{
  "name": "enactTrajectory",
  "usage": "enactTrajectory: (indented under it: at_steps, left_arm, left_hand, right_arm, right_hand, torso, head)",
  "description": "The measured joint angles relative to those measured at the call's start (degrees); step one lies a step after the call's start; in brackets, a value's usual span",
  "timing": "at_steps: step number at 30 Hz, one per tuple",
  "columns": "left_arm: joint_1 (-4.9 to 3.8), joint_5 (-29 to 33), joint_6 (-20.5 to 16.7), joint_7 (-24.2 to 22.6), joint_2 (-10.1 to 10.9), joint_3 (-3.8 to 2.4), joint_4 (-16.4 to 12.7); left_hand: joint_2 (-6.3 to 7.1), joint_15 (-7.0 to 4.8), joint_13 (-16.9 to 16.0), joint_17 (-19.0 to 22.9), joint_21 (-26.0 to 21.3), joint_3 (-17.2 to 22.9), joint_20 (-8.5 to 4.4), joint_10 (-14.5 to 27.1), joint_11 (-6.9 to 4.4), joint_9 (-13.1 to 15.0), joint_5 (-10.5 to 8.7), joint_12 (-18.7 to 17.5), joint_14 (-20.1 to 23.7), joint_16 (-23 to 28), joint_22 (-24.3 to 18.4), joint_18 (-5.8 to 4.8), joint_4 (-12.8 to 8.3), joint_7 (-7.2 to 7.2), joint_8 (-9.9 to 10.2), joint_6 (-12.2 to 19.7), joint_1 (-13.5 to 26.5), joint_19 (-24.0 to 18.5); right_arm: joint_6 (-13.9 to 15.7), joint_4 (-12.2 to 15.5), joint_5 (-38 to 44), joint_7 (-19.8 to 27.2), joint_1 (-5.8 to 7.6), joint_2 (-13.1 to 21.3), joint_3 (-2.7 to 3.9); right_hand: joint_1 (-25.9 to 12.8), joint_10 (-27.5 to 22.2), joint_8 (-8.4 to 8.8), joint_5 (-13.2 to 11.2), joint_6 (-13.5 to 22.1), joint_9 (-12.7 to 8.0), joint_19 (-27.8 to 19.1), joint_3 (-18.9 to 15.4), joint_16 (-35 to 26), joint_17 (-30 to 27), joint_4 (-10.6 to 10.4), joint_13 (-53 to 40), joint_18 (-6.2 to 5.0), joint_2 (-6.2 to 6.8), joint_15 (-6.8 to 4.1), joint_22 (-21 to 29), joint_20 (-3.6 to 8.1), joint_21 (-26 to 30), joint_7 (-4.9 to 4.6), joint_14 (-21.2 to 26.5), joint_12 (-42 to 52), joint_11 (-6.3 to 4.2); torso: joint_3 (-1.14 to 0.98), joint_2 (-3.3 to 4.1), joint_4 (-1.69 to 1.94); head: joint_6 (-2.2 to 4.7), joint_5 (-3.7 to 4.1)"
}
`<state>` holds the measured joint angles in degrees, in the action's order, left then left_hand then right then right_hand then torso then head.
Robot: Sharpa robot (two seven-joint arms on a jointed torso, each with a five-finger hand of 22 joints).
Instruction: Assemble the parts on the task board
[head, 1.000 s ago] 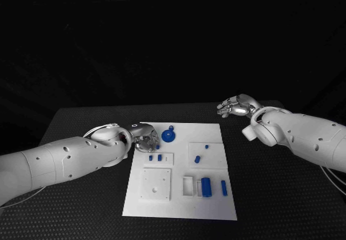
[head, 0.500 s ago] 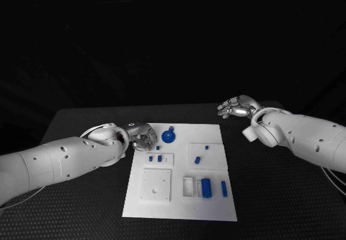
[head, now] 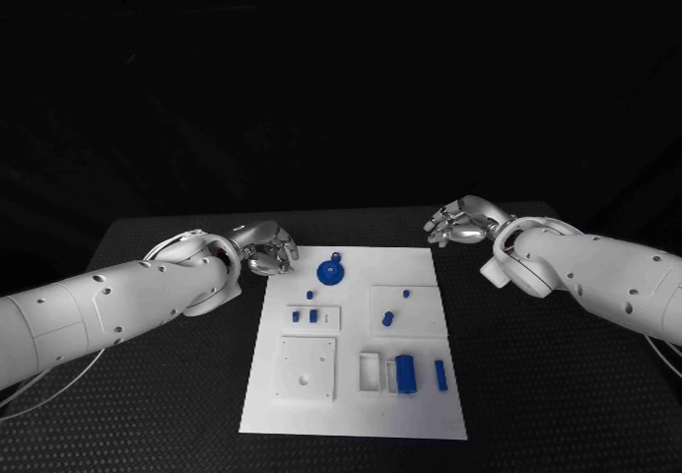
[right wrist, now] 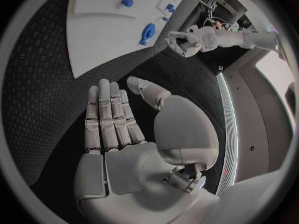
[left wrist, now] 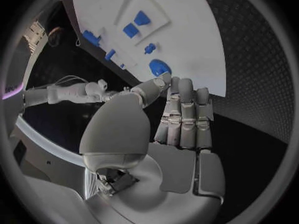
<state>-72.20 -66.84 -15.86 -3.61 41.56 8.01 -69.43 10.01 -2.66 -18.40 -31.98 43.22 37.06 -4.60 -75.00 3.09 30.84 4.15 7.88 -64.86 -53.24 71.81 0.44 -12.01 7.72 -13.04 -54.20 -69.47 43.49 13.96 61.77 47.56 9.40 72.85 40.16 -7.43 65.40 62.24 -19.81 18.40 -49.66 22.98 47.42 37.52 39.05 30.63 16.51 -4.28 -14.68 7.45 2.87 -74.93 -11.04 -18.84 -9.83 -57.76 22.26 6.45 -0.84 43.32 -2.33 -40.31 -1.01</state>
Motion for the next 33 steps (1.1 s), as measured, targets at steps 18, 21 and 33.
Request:
enactTrajectory:
  at_steps: [18,21,33]
  left_arm:
    - [-1.08,34.98,-0.62,-8.5,2.77,-0.13,-5.09]
    - [-1.07,37.48,-0.29,-9.5,2.82,-0.13,-5.38]
    - [-1.07,41.2,0.12,-11.35,2.83,-0.13,-5.91]
  left_hand:
    - [1.17,3.09,1.52,4.27,-5.32,-7.66,-0.11,6.85,1.94,-0.28,-0.84,-1.73,3.08,11.28,-2.35,-0.01,3.31,0.26,-0.56,3.12,6.74,-0.29]
    - [1.0,3.47,1.82,4.63,-6.19,-8.42,0.11,7.0,1.95,-0.28,-0.84,-1.96,3.46,13.13,-2.76,0.0,2.84,0.46,-0.72,3.34,6.91,-0.07]
    - [0.85,3.7,2.01,4.67,-7.14,-8.82,0.32,6.49,2.46,-0.33,-0.84,-1.96,3.68,15.08,-3.01,0.0,2.44,0.67,-1.11,3.55,7.06,0.13]
  right_arm:
    - [0.33,9.21,27.42,-3.08,-1.22,2.66,-0.57]
    - [0.62,10.71,30.95,-3.91,-1.4,2.76,-1.03]
    - [1.96,13.61,43.12,-8.83,-2.99,1.79,-2.2]
  right_hand:
    - [-1.06,6.39,-1.05,-7.43,-2.71,1.02,11.54,-2.91,3.28,4.64,0.01,-1.34,0.03,1.53,-4.42,0.02,4.83,-4.45,1.12,-11.47,-5.19,-1.97]
    - [-1.06,6.8,-1.05,-8.62,-2.83,1.09,11.75,-3.44,3.28,4.99,-0.06,-1.53,0.05,1.53,-4.42,0.03,5.03,-4.45,1.25,-11.88,-5.74,-1.93]
    - [-0.88,6.5,-0.7,-13.69,-3.08,0.89,12.47,-2.21,1.86,5.99,-1.52,-1.78,0.05,4.96,-4.2,-0.02,5.13,-4.45,1.49,-12.91,-9.06,-1.46]
  torso:
    - [0.07,-0.04,-0.02]
    - [0.11,-0.04,-0.05]
    - [0.12,-0.05,-0.07]
  head:
    - [0.98,1.71]
    - [0.98,1.81]
    - [0.92,1.97]
